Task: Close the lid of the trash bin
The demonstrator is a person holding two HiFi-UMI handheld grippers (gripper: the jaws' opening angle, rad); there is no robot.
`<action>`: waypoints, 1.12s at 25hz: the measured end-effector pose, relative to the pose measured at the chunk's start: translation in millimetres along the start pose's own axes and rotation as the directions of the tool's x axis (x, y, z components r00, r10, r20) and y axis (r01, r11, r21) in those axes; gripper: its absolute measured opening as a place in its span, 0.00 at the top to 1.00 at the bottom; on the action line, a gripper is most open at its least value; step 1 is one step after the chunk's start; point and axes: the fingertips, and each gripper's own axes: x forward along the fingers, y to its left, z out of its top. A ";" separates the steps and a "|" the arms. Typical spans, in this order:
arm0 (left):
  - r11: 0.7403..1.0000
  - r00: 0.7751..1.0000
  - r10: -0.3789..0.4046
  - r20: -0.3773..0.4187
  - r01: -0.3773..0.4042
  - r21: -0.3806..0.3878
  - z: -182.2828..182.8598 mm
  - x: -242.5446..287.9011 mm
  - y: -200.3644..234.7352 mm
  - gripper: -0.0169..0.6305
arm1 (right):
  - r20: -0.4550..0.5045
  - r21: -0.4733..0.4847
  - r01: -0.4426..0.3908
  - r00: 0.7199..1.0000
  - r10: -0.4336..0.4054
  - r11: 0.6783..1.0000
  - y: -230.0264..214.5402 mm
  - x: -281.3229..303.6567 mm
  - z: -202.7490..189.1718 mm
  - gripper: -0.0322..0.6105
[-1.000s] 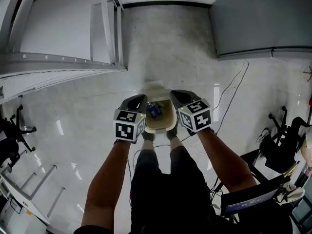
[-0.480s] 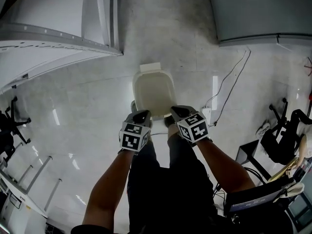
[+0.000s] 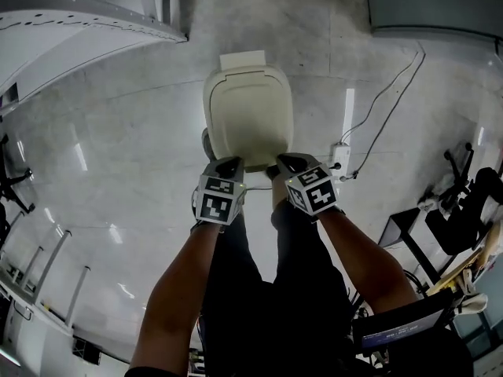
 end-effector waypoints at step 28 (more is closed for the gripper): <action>0.996 0.798 -0.059 0.600 0.010 0.085 180.4 -316.9 -89.4 0.98 | 0.568 -0.140 -0.001 0.819 0.081 0.990 103.5 -310.0 221.1 0.94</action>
